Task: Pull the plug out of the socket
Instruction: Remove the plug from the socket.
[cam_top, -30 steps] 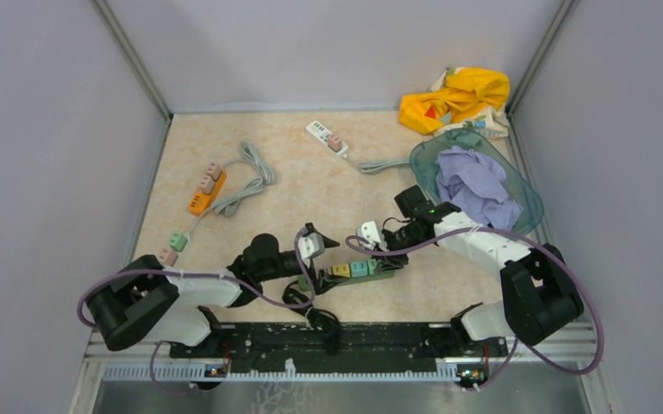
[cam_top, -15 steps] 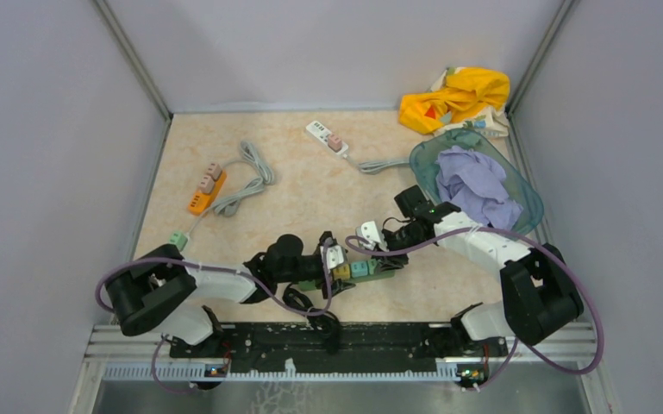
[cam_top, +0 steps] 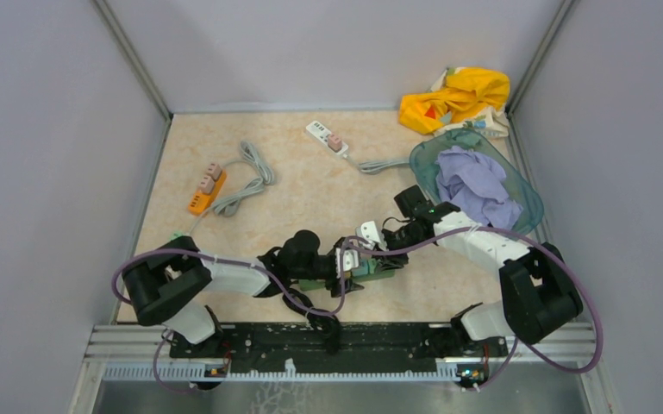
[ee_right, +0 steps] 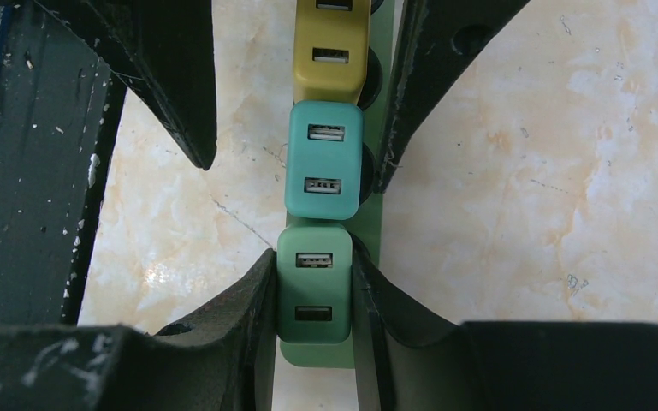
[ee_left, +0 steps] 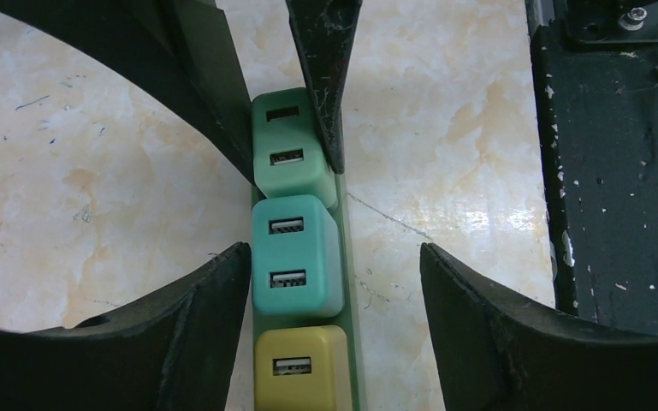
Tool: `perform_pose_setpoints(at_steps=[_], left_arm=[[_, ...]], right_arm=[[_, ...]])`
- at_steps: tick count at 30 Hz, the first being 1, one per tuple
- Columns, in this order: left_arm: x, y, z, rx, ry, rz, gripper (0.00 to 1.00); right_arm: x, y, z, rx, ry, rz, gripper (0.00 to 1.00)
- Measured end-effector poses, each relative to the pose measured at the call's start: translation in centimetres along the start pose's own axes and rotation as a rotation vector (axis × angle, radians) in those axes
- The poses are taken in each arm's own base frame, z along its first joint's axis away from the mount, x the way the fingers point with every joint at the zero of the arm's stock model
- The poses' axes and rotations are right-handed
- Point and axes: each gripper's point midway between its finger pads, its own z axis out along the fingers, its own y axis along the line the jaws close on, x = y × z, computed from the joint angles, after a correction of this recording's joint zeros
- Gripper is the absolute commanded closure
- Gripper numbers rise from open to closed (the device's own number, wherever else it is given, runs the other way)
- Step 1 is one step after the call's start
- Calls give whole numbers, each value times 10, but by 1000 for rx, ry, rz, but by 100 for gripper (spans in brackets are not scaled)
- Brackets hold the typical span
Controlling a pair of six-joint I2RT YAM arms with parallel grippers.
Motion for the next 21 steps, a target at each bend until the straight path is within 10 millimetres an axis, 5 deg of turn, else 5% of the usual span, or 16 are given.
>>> perform_pose_setpoints(at_steps=[9,21], left_arm=[[7,2,-11,-31,50,5,13],[24,7,-35,-100,141,7,15]], right_arm=[[-2,1,0,-4,-9,7,100],[-2,1,0,-5,-11,8,100]])
